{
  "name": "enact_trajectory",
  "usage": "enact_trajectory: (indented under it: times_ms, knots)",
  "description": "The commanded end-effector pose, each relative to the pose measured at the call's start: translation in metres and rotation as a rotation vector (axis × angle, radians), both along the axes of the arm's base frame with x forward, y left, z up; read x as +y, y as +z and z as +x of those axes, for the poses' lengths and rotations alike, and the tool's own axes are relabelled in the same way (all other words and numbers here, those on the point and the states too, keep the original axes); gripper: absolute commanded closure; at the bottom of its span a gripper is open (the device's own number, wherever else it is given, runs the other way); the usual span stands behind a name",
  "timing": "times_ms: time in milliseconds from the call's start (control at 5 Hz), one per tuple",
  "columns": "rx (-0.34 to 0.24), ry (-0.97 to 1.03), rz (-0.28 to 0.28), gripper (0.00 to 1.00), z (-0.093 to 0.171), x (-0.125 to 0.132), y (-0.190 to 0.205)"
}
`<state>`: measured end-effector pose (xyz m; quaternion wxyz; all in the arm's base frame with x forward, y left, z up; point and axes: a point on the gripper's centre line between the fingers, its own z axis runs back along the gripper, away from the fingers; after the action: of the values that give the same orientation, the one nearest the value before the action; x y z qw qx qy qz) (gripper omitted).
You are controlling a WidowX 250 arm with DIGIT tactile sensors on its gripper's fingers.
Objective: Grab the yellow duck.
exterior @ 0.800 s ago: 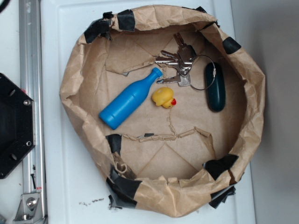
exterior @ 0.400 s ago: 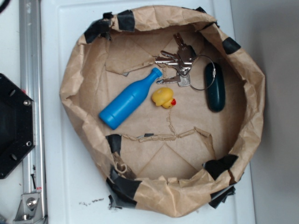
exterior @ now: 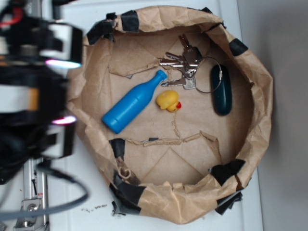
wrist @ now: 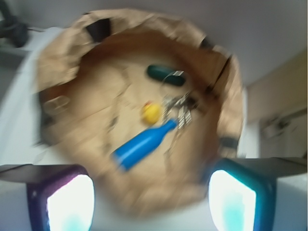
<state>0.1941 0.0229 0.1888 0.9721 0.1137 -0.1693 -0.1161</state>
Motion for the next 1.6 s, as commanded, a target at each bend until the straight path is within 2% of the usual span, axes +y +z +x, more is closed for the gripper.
enact_trajectory:
  times_ms: [0, 200, 400, 600, 800, 1000, 1200, 1400]
  knots:
    - [0.126, -0.031, -0.149, 0.0, 0.046, 0.021, -0.069]
    - [0.174, -0.057, -0.213, 0.0, 0.055, 0.019, -0.111]
    - [0.151, -0.115, -0.175, 0.0, 0.068, 0.027, -0.128]
    - [0.127, -0.165, -0.18, 0.0, 0.088, 0.029, -0.142]
    - [0.174, -0.203, -0.15, 1.0, 0.096, 0.028, -0.149]
    - [0.152, -0.187, -0.179, 1.0, 0.094, 0.026, -0.142]
    - [0.196, -0.147, -0.135, 1.0, 0.09, 0.029, -0.11]
    - [0.134, -0.07, -0.114, 1.0, 0.086, 0.024, -0.067]
